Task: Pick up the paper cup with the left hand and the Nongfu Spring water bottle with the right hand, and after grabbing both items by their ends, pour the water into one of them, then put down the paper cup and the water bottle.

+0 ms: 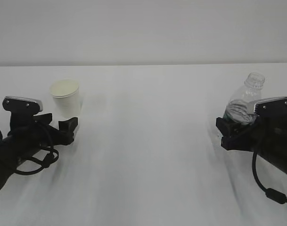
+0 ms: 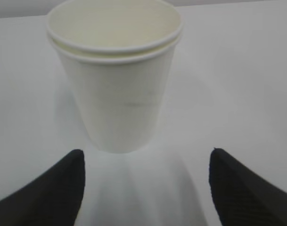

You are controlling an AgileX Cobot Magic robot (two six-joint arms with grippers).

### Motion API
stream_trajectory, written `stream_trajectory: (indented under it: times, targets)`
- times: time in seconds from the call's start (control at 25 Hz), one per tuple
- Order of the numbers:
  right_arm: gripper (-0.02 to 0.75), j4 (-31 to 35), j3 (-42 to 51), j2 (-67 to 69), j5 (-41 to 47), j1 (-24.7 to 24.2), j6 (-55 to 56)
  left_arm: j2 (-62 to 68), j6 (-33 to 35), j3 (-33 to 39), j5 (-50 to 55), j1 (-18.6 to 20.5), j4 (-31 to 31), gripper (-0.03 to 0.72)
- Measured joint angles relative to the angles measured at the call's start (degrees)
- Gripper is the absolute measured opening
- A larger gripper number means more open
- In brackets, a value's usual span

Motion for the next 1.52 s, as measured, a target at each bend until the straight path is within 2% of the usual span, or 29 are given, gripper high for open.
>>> stream_trajectory:
  times: [1.16, 1.52]
  targets:
    - [0.482, -0.09, 0.0, -0.08, 0.0, 0.0, 0.0, 7.59, -0.2, -14.68, 3.77, 0.0, -2.36, 0.591]
    - [0.482, -0.09, 0.0, -0.08, 0.0, 0.0, 0.0, 8.34, -0.2, -17.83, 6.14, 0.0, -2.36, 0.62]
